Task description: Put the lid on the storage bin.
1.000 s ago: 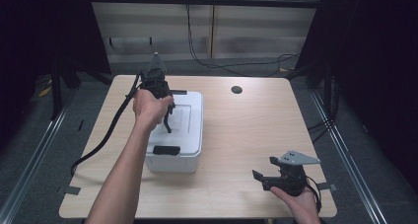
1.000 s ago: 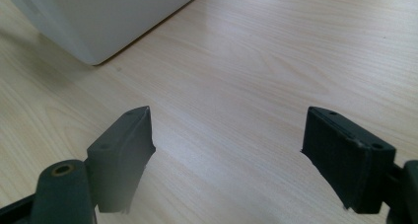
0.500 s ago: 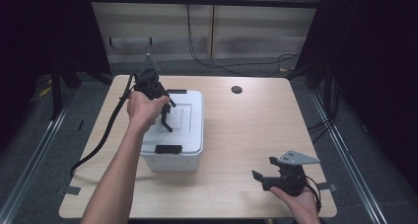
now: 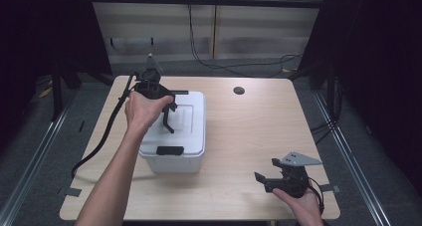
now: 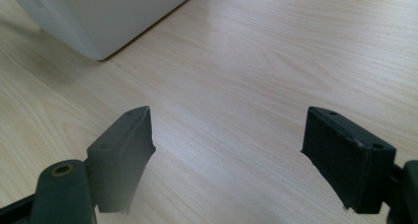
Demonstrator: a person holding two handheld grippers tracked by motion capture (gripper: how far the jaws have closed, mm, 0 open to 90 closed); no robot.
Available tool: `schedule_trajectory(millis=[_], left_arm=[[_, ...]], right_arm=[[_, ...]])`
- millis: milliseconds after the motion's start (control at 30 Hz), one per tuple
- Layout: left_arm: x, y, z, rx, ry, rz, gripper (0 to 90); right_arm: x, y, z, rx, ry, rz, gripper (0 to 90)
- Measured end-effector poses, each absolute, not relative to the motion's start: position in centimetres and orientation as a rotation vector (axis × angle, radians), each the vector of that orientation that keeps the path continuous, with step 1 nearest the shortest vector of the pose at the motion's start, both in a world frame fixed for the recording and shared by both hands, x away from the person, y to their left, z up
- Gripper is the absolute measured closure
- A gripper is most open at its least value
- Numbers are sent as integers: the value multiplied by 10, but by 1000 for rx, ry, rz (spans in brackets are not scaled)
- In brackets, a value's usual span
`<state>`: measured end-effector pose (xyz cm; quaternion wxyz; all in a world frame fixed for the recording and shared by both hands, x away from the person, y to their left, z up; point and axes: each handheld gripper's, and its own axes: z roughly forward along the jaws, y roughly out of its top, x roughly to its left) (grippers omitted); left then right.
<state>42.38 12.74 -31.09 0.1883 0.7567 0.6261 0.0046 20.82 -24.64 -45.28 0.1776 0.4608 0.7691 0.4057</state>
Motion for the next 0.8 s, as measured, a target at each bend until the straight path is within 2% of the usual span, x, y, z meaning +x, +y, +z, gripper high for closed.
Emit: schedule_trajectory(millis=[233,567,800], left_arm=[[422,136,-307,2146,1661,8,278],[419,141,-302,2193,1532,-8,191],[414,147,-299,2231,1406,20,182]], right_arm=[[208,-246,-453,1309,2178,1140,187],[209,-246,-454,1308,2183,1136,186],[209,-246,-454,1311,2184,1135,186]])
